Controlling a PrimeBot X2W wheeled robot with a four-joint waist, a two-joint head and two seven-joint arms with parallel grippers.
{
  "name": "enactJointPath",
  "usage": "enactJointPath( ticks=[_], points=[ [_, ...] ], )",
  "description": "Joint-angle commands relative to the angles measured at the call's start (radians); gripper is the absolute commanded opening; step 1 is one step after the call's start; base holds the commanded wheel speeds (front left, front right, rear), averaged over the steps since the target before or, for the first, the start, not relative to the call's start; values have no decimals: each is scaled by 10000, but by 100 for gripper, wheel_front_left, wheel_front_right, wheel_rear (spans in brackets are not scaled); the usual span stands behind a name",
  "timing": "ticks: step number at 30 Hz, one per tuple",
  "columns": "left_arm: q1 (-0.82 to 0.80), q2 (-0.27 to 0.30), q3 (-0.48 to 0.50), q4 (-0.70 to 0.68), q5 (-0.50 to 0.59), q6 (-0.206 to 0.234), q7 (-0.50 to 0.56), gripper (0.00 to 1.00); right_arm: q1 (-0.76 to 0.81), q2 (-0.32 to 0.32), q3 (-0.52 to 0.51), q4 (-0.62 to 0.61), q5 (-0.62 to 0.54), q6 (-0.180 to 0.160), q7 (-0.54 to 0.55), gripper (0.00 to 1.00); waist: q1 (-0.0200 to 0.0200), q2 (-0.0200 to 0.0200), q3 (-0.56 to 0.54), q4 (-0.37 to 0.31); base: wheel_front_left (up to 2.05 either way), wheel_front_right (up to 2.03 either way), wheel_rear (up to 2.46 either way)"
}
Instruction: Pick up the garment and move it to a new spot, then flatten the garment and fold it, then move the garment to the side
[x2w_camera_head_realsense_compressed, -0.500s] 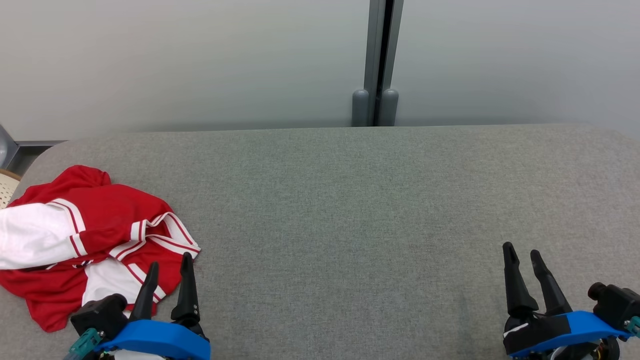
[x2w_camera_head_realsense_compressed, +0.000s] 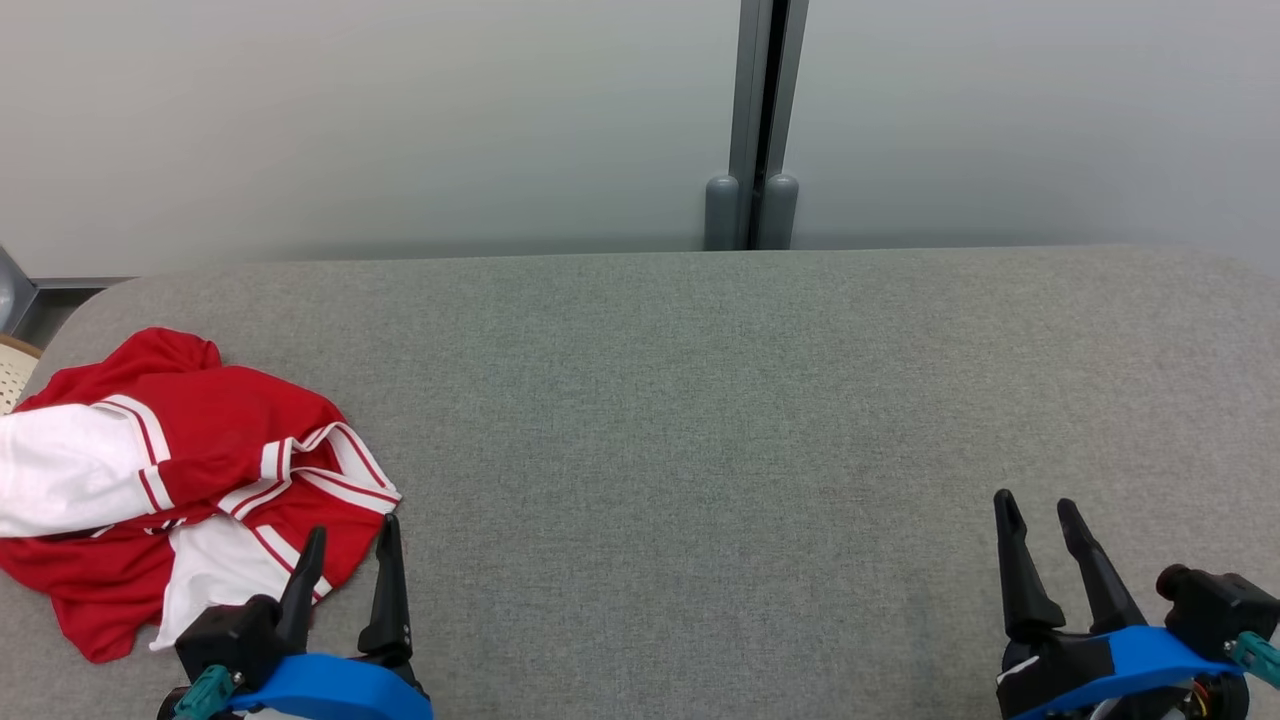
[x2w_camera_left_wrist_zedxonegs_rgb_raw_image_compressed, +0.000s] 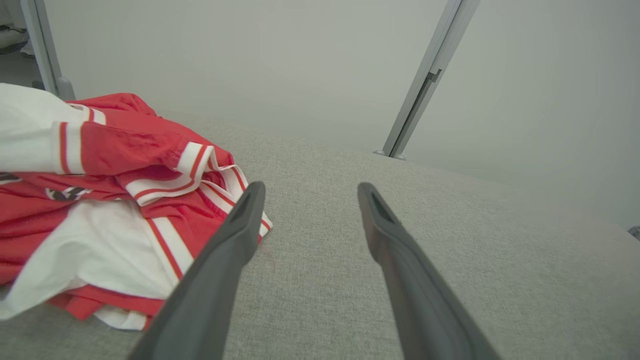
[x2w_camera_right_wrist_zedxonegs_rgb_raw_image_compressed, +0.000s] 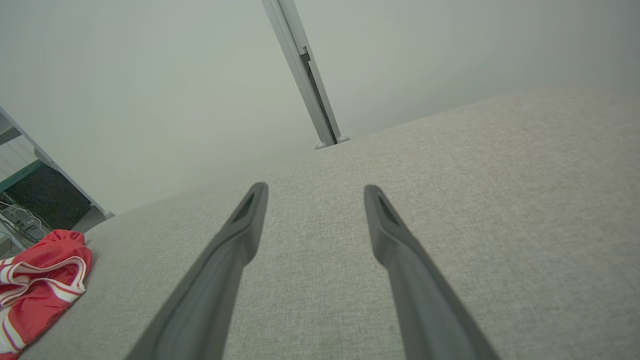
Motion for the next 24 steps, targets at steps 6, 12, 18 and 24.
enactJointPath(
  ticks=[6, 12, 18, 24],
  points=[
    [27, 130, -169, 83, 534, 114, -201, 100, 89, -80, 25, -145, -698, 19, -50, 100, 0, 0, -13, 4, 0, 0, 0],
    [65, 193, -274, 159, 931, 296, -257, 100, 150, -85, 49, -184, -1172, 21, -49, 100, 0, 0, -16, 10, 0, 0, 0],
    [129, 282, -380, 152, 1280, 390, -357, 100, 201, -89, 67, -200, -1616, 22, -133, 100, 0, 0, -23, 23, 0, 0, 0],
    [192, 369, -530, 92, 1617, 469, -454, 100, 277, -91, 79, -215, -2059, 22, -244, 100, 0, 0, -39, 52, 0, 0, 0]
  ],
)
